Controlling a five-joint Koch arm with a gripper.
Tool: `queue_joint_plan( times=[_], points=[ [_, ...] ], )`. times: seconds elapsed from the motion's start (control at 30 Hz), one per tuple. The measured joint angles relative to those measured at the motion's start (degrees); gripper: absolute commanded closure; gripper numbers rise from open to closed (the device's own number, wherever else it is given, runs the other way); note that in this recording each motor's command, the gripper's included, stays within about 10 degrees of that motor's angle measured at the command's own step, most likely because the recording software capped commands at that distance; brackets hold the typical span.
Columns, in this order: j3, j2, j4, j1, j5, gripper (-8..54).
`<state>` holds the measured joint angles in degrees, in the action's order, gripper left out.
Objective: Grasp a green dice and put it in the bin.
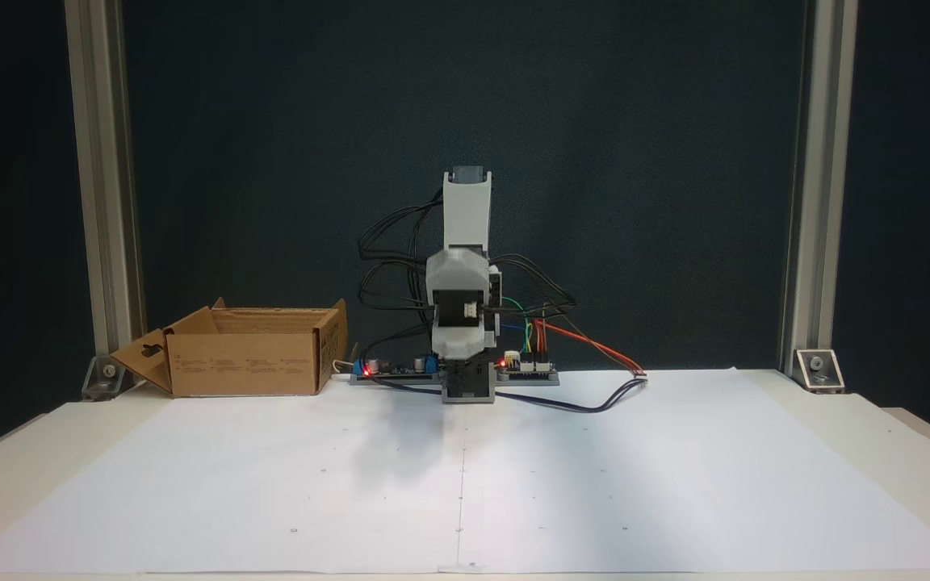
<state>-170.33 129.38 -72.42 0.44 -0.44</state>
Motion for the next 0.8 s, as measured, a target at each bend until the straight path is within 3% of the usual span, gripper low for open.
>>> queue_joint_plan(
  times=[0.3,0.8],
  points=[
    [-5.8,0.0,-16.61,0.88,0.0,0.6],
    [-5.98,0.0,-16.96,0.97,0.0,0.5]
  ],
)
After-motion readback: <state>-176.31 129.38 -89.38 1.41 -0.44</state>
